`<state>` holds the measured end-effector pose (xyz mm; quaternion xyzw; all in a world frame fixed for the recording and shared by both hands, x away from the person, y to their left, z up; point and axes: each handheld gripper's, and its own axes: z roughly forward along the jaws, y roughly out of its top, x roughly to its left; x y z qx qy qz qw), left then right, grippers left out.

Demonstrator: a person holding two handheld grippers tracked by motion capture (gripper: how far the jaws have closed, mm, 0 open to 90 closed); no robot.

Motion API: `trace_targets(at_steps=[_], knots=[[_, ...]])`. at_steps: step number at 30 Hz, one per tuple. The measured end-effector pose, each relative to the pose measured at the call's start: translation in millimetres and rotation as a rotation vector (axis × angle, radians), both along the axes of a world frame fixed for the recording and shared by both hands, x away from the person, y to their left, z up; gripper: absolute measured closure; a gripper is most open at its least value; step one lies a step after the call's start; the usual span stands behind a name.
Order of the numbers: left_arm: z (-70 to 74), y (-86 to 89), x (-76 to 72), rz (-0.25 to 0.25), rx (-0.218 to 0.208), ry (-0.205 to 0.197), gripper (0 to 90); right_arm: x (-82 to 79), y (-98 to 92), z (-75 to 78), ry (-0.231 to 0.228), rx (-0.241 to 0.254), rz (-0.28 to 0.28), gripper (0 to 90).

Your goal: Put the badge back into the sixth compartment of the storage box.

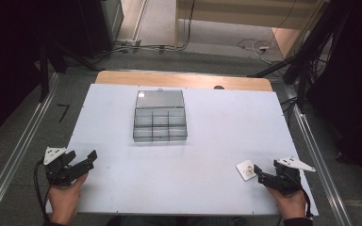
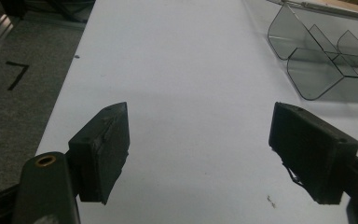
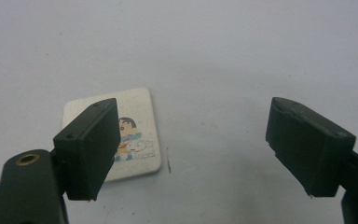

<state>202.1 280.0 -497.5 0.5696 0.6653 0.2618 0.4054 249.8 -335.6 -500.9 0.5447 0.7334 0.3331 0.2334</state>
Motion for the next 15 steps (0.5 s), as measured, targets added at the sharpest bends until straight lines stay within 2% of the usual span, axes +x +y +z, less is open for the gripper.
trace_targets(at_steps=[6, 12, 15], knots=[[-0.4, 0.2, 0.1, -0.002, -0.001, 0.001, 20.5, -0.6, 3.5, -0.3, 0.002, 0.006, 0.021, 16.2], [-0.7, 0.0, 0.4, -0.001, -0.006, 0.003, 20.5, -0.9, 12.5, -2.0, 0.009, 0.034, 0.092, 10.5], [-0.8, 0.0, 0.3, 0.0, -0.007, 0.004, 20.5, -0.9, 16.1, -3.0, 0.011, 0.024, 0.104, 10.1]])
